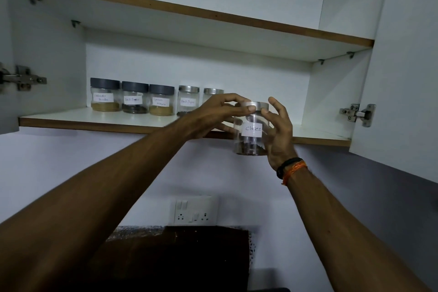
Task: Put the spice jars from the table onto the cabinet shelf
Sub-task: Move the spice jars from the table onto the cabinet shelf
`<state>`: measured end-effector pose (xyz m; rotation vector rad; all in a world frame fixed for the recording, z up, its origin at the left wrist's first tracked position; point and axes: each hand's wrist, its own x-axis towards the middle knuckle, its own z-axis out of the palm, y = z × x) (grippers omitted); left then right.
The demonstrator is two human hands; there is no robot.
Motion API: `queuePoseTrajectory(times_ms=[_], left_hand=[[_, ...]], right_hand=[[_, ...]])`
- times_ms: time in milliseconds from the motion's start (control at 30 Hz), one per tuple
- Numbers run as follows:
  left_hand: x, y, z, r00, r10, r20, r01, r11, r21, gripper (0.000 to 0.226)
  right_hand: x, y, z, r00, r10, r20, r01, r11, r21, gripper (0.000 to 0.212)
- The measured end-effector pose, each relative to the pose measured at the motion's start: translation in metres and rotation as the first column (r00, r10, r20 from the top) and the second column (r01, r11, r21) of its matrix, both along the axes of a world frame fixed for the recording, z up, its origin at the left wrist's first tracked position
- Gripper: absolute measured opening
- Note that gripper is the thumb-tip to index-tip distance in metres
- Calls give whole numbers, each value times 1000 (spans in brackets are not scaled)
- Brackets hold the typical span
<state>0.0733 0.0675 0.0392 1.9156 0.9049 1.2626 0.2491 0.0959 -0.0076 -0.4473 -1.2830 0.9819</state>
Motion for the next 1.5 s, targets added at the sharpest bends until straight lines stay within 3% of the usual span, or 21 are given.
queuePoseTrajectory(times_ms=[200, 300, 367, 433, 500, 567, 733, 867, 933, 1133, 1300, 1500], left_hand=[[6, 16, 15, 999, 26, 39, -29, 997, 72, 33], [9, 24, 25, 998, 33, 54, -39, 993, 110, 33], [9, 31, 32, 997, 43, 67, -52, 988, 144, 32], [6, 36, 40, 994, 57, 94, -71, 984, 161, 32], [3, 42, 48, 990, 83, 114, -102, 981, 167, 32], [1, 51, 54, 988, 118, 104, -135, 977, 168, 35], [-2, 75, 61, 978, 203, 52, -208, 966, 152, 27], [-3, 97, 55, 971, 239, 22, -240, 962, 134, 24], [-5, 108, 53, 967, 256, 18, -256, 958, 127, 26], [-10, 140, 50, 958, 285, -21, -282, 954, 100, 37], [-7, 158, 48, 957, 289, -35, -285, 954, 88, 37], [-8, 173, 43, 931, 344, -123, -326, 934, 148, 43]], right_hand=[[2, 17, 8, 1000, -3, -13, 4, 999, 43, 61], [4, 24, 15, 998, -3, -55, 7, 997, 82, 47], [6, 32, 19, 994, -85, -63, 89, 995, 53, 43], [8, 40, 21, 958, -286, -14, 286, 958, 18, 48], [13, 52, 18, 814, -564, 138, 552, 826, 119, 45], [19, 64, 14, 577, -754, 314, 669, 657, 348, 39], [28, 85, 8, 126, -850, 511, 550, 489, 677, 42], [30, 95, 5, -22, -864, 504, 460, 438, 772, 47], [30, 101, 4, -29, -858, 513, 445, 448, 775, 47], [27, 113, -5, 100, -859, 502, 535, 472, 701, 32], [27, 116, -8, 86, -881, 465, 582, 423, 694, 28], [26, 114, -9, 103, -887, 450, 589, 419, 691, 39]])
